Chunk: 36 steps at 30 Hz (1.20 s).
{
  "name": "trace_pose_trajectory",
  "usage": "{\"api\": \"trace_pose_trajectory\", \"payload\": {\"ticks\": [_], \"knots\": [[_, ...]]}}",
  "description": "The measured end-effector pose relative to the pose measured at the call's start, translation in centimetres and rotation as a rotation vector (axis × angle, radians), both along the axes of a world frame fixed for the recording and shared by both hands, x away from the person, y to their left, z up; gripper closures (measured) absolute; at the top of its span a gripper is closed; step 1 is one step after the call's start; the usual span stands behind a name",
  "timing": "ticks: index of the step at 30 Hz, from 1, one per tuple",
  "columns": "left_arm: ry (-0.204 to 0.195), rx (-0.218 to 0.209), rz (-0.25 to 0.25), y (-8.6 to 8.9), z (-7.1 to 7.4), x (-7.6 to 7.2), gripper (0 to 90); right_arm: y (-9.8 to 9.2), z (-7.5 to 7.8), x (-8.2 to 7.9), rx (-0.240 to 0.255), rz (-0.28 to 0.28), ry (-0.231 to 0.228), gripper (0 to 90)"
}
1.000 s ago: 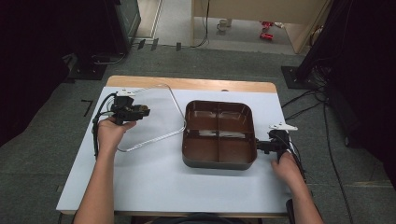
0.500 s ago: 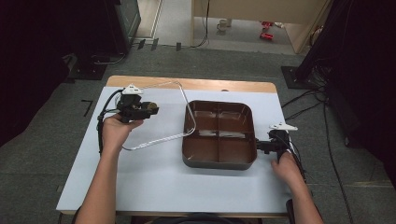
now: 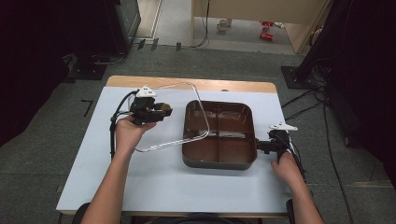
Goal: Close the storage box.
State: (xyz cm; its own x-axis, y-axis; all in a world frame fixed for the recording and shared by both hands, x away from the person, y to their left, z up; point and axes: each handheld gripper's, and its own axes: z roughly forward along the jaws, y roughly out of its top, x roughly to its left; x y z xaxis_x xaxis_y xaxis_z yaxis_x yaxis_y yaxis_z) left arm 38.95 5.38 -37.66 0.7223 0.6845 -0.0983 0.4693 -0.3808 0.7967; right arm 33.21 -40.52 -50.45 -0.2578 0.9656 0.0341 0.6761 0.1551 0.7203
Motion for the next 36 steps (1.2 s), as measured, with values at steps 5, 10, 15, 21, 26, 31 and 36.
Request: {"api": "trace_pose_trajectory", "payload": {"ticks": [5, 10, 15, 21, 26, 31, 36], "knots": [[-0.004, 0.005, -0.03, -1.8, -0.3, -0.4, 59.0, 0.0, 0.0, 0.0, -0.001, 0.002, 0.0, 8.9], [-0.009, 0.011, -0.053, -3.2, -0.7, -0.6, 59.0, 0.0, 0.0, 0.0, 0.0, 0.001, 0.001, 8.9], [0.009, 0.006, -0.078, -4.4, -1.2, -0.6, 59.1, 0.0, 0.0, 0.0, -0.001, 0.002, -0.001, 8.9], [0.008, 0.014, -0.108, -5.8, -1.4, -0.5, 59.0, 0.0, 0.0, 0.0, -0.003, 0.003, -0.001, 8.9], [0.017, 0.006, -0.135, -7.4, -1.5, -0.4, 59.0, 0.0, 0.0, 0.0, -0.002, 0.002, 0.0, 8.9], [0.015, 0.021, -0.153, -8.9, -1.6, -0.3, 59.0, 0.0, 0.0, 0.0, -0.002, 0.002, 0.001, 8.9], [0.026, 0.02, -0.173, -10.3, -1.8, -0.2, 59.0, 0.0, 0.0, 0.0, -0.002, 0.002, 0.001, 8.9]]}}
